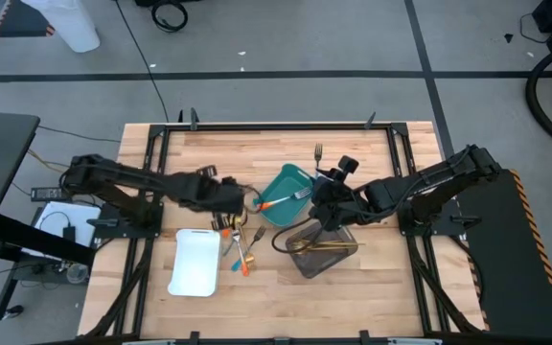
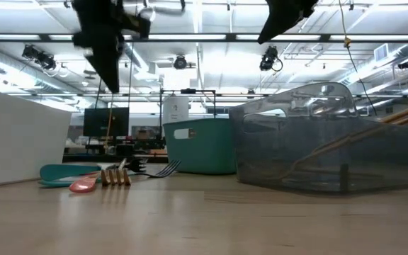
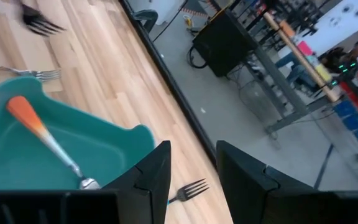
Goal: Sort silverware by color (type)
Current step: Put the blue silver fork into the white bin
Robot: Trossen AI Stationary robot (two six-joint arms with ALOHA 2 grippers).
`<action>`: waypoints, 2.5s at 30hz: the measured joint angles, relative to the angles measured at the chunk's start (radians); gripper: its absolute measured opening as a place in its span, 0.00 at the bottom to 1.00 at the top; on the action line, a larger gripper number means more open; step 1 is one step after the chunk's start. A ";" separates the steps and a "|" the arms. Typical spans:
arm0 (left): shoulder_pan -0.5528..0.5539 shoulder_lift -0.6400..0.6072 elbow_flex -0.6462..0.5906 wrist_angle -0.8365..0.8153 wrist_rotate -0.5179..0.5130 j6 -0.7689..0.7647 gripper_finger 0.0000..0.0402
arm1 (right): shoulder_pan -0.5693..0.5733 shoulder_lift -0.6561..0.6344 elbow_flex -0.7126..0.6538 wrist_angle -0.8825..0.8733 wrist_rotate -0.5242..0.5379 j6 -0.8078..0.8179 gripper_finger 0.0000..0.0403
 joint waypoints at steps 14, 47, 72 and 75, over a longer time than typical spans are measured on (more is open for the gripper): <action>-0.489 -0.038 0.017 -0.006 0.040 -0.756 0.04 | -0.074 0.000 0.000 0.264 0.010 -0.325 0.34; -0.790 -0.011 -0.220 -0.036 -0.063 -1.441 0.04 | -0.299 0.000 0.000 0.678 -0.364 -0.571 0.34; -0.766 -0.010 -0.362 0.252 0.002 -1.354 0.26 | -0.295 0.000 0.000 0.646 -0.365 -0.538 0.34; -0.743 -0.011 -0.345 0.245 0.043 -1.301 0.27 | -0.295 0.000 0.000 0.646 -0.366 -0.538 0.34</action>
